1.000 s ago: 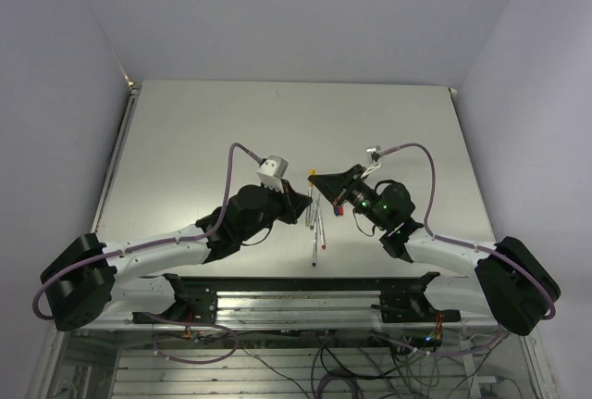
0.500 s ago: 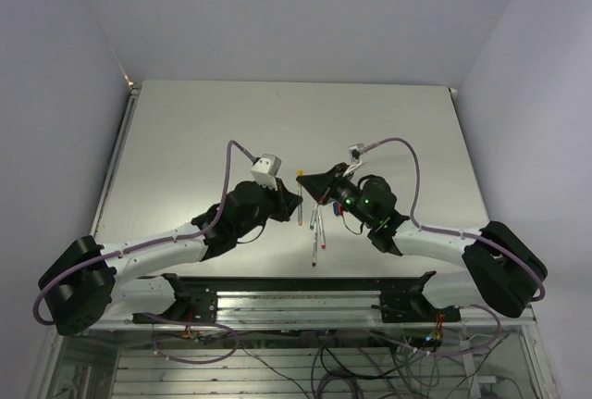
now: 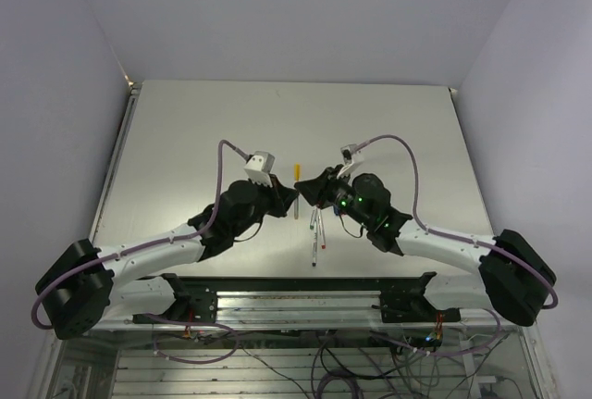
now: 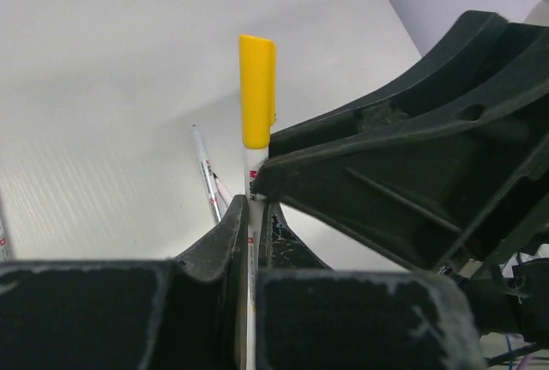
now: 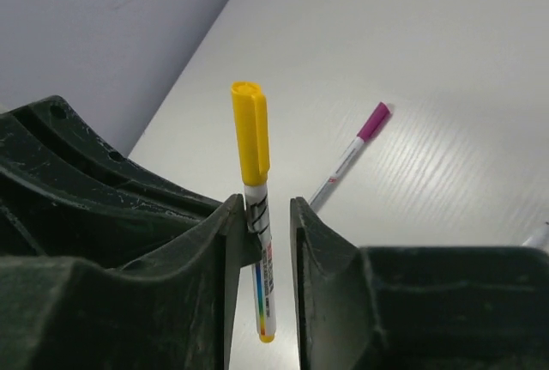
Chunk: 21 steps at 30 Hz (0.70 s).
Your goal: Insert the pens into the pen caps
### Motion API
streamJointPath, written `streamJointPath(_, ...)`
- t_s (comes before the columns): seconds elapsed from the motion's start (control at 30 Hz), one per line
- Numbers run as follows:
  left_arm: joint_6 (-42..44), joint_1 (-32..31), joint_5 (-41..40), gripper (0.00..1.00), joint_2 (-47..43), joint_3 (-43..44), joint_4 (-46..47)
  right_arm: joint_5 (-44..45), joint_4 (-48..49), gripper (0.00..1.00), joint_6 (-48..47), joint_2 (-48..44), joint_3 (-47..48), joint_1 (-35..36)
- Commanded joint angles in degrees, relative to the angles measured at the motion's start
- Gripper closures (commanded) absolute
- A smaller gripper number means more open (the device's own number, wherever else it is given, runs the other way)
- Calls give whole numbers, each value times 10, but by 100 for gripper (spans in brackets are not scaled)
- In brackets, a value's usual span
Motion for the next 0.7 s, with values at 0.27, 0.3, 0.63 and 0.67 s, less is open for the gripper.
streamJointPath(0.27,4,7,-65,93,13,-19,-40,227,-178,36,-61,-145,43,6)
streamJointPath(0.3,9,9,-77,93,14,-15,-54,253,-197,35,-54,-155,44,6)
streamJointPath(0.63,57,103,-78,93,52,30,-145,351,-345,34,-69,-217,55,6)
streamJointPath(0.67,60,115,-78,93,55,34,-154,358,-353,34,-66,-220,55,6)
